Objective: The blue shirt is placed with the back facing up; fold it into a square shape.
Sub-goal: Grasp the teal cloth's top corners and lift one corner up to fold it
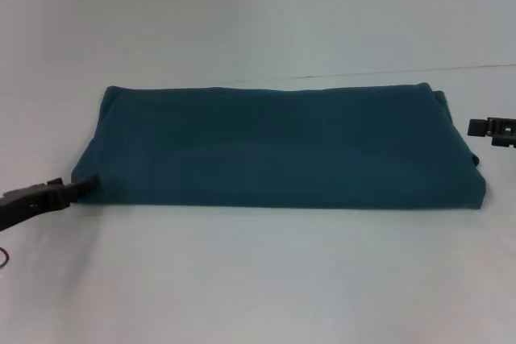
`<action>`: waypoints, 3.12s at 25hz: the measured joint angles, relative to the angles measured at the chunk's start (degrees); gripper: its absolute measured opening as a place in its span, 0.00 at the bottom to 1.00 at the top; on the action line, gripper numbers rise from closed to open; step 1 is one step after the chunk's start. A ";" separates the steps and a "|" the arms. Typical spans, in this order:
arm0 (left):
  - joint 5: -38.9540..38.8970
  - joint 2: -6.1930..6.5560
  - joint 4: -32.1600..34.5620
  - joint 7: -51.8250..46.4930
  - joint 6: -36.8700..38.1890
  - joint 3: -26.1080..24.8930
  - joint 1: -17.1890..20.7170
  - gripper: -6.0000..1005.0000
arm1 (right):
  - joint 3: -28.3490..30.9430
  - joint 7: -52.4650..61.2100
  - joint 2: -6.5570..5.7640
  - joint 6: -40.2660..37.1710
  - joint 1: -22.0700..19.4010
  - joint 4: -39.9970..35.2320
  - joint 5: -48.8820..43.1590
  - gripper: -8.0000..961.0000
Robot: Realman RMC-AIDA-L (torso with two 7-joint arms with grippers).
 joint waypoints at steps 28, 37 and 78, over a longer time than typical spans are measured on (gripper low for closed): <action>0.29 -1.01 0.23 -0.05 -2.19 2.80 -0.05 0.45 | 0.17 -0.48 0.73 -0.05 -0.58 0.00 -0.03 0.77; 0.25 -0.98 0.63 -0.09 -2.92 3.35 -0.51 0.21 | -0.18 -0.22 0.72 0.35 -0.67 0.00 -0.94 0.75; 0.44 -0.58 4.00 -4.53 -2.04 7.36 -0.55 0.01 | 0.15 2.45 3.66 9.83 2.29 3.76 -11.33 0.45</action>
